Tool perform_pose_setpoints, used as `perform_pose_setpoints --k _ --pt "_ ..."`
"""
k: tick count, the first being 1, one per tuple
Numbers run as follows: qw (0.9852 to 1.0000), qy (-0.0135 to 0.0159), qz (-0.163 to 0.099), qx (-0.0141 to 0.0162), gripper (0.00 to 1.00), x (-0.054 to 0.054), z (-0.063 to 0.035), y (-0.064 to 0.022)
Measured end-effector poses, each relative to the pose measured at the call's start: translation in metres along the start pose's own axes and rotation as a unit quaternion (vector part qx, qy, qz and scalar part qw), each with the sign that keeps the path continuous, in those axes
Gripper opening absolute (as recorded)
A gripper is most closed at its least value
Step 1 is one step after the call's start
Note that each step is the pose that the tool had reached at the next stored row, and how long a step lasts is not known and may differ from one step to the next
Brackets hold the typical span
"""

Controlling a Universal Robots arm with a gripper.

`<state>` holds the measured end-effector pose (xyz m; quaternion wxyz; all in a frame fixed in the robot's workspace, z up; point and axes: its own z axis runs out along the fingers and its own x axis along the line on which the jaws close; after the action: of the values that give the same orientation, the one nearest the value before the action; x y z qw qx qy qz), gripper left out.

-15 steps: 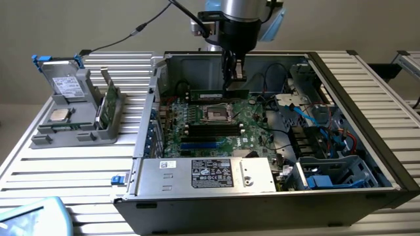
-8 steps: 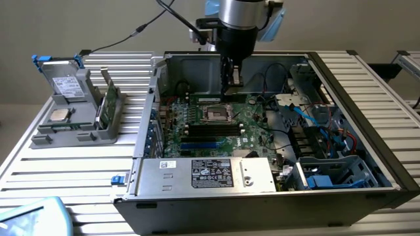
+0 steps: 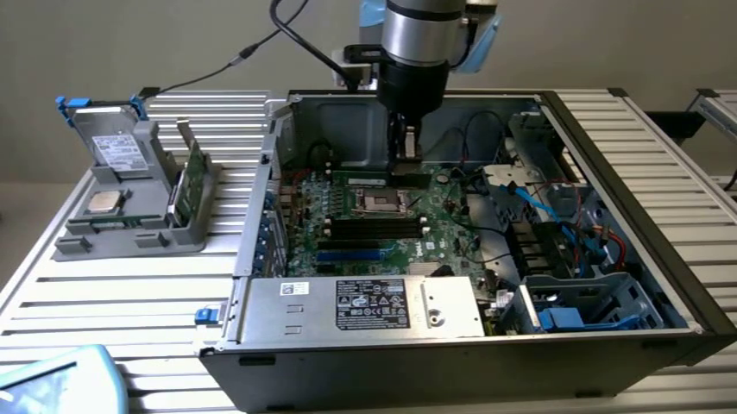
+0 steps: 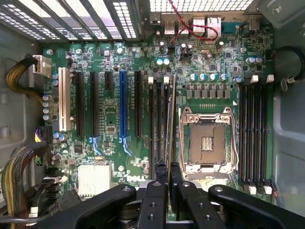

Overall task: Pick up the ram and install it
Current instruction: 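Insert the ram into the slot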

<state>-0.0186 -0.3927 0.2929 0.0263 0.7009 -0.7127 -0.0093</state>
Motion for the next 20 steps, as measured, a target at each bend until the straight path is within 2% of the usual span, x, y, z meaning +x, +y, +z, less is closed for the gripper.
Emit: perform_pose_setpoints --k 5,9,14,17,20 --pt "1.0 0.0002 -0.004 0.0001 0.14 0.0 0.0091 -0.0005" --pt "0.9997 0.0014 -0.026 0.0005 0.14 0.0 0.0151 -0.0008" --pt "0.9986 0.0037 -0.052 0.0009 0.14 0.0 0.0201 -0.0008" --pt "0.9983 0.0058 -0.059 0.001 0.14 -0.001 0.023 -0.0004" --pt "0.9982 0.0081 -0.059 0.0009 0.14 -0.001 0.0271 0.0039"
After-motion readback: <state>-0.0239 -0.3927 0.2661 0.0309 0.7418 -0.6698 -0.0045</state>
